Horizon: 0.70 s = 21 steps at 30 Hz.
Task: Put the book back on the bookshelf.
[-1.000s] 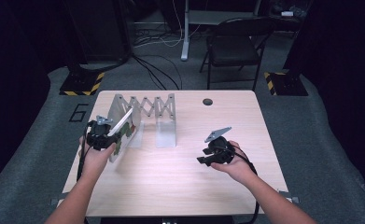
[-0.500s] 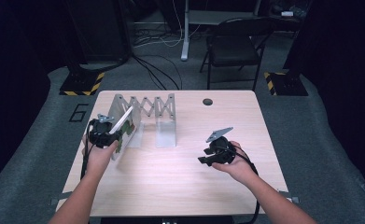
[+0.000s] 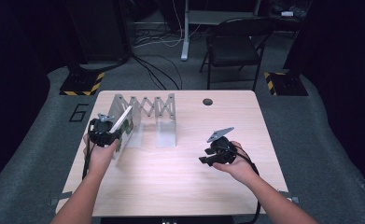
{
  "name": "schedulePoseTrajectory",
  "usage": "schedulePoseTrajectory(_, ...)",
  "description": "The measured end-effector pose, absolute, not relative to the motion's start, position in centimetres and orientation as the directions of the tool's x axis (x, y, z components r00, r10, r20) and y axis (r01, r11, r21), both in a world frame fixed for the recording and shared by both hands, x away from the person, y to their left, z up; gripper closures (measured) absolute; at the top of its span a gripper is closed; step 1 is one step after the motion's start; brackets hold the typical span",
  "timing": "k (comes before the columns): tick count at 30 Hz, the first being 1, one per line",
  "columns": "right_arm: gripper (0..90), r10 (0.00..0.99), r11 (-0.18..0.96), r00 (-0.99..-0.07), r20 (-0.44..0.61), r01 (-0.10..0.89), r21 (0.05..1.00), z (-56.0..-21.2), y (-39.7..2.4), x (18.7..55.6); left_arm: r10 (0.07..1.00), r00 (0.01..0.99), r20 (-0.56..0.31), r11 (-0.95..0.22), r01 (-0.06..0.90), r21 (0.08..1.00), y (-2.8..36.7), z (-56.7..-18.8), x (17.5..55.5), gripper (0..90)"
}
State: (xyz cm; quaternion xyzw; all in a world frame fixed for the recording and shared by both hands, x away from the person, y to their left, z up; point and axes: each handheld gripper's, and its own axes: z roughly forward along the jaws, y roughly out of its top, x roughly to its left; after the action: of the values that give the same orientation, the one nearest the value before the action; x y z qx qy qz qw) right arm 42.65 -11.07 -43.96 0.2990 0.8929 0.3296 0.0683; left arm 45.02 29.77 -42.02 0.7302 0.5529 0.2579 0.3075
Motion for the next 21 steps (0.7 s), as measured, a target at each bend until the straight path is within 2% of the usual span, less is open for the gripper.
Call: schedulePoseTrajectory(21,52.8,0.577,0.609,-0.813,0.071,0.487,0.626,-44.03,-10.83,42.64,0.977,0.206,0.059,-0.182,0.657,0.732,29.08,-42.55,45.67,75.7)
